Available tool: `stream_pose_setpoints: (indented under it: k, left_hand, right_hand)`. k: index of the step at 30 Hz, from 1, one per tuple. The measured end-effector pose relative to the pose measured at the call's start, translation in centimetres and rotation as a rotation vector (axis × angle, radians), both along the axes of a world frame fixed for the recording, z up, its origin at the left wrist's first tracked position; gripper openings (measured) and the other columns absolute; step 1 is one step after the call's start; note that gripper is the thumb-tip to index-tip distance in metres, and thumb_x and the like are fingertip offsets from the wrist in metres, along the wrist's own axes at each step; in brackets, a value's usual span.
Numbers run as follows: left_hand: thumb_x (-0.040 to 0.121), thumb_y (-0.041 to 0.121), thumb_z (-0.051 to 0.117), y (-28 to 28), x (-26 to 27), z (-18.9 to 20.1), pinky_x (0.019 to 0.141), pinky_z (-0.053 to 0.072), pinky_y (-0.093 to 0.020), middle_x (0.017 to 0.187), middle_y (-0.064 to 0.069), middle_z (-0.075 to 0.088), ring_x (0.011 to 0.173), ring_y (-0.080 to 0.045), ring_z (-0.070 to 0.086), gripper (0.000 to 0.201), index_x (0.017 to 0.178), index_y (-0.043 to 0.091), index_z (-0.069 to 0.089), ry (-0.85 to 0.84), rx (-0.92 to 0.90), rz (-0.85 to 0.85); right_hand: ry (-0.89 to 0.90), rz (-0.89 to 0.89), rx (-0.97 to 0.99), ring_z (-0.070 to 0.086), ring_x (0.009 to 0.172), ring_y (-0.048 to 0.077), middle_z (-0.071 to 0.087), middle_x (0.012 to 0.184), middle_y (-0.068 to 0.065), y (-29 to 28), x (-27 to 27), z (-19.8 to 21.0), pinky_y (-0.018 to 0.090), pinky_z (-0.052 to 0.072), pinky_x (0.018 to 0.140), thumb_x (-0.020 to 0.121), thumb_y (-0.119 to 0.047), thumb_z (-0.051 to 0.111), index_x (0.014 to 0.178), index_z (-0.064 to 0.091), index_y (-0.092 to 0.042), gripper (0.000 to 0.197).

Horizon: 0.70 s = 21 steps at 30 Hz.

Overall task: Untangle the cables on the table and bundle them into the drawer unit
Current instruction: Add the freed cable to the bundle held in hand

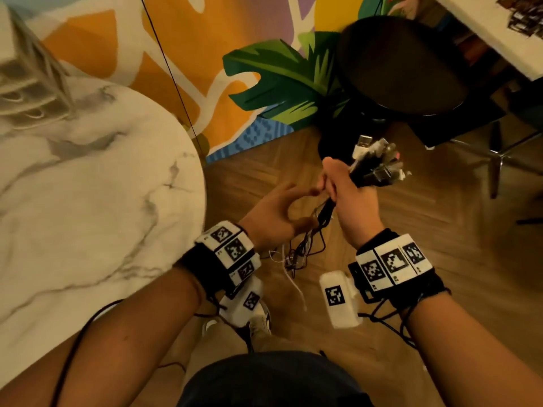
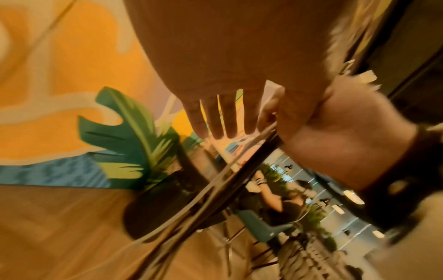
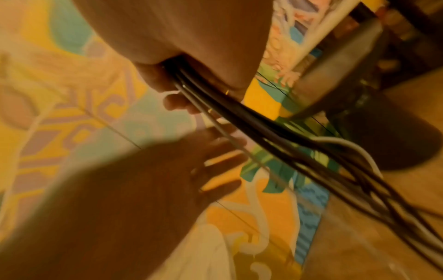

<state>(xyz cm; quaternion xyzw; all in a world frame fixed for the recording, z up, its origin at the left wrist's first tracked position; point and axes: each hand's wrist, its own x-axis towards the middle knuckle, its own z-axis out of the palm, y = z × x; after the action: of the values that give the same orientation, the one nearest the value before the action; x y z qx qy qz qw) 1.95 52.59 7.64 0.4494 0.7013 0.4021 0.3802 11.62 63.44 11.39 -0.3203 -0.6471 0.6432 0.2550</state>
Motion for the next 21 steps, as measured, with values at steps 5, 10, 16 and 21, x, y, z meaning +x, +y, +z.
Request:
stream_pose_setpoints:
  k: [5,10,16,21]
  left_hand:
    - [0.083,0.005,0.065,4.1,0.9,5.4,0.092,0.035,-0.002,0.129,-0.010,0.053,0.113,-0.005,0.045,0.049,0.129,0.004,0.047,0.012,0.087,-0.210]
    - [0.081,-0.014,0.054,5.7,1.8,7.0,0.079,0.052,-0.024,0.090,-0.021,0.063,0.090,-0.024,0.056,0.017,0.095,-0.005,0.061,-0.050,0.132,-0.085]
    - [0.077,-0.001,0.055,5.7,2.5,7.5,0.059,0.046,-0.038,0.069,-0.006,0.054,0.062,-0.025,0.054,0.026,0.081,0.025,0.052,-0.286,0.148,0.029]
    - [0.064,0.003,0.061,4.8,2.6,7.6,0.050,0.036,-0.032,0.057,-0.018,0.047,0.052,-0.025,0.046,0.022,0.073,0.022,0.054,-0.473,0.160,0.089]
  right_hand:
    - [-0.078,0.176,0.270,0.047,0.051,0.006,0.047,0.051,-0.010,0.9,-0.7,3.1,0.027,0.045,0.059,0.093,-0.020,0.055,0.067,0.050,-0.015,0.028]
    - [-0.063,0.181,0.333,0.048,0.049,0.010,0.046,0.051,0.001,1.5,-0.5,5.3,0.025,0.046,0.055,0.093,-0.020,0.054,0.071,0.050,0.006,0.035]
    - [0.023,0.131,0.176,0.062,0.082,0.028,0.058,0.068,0.011,1.7,-0.3,4.7,0.041,0.050,0.080,0.093,-0.027,0.053,0.067,0.055,-0.014,0.029]
    - [0.122,0.191,0.128,0.062,0.080,0.034,0.058,0.077,0.022,1.7,-0.5,3.7,0.038,0.052,0.080,0.091,-0.035,0.052,0.075,0.057,-0.001,0.037]
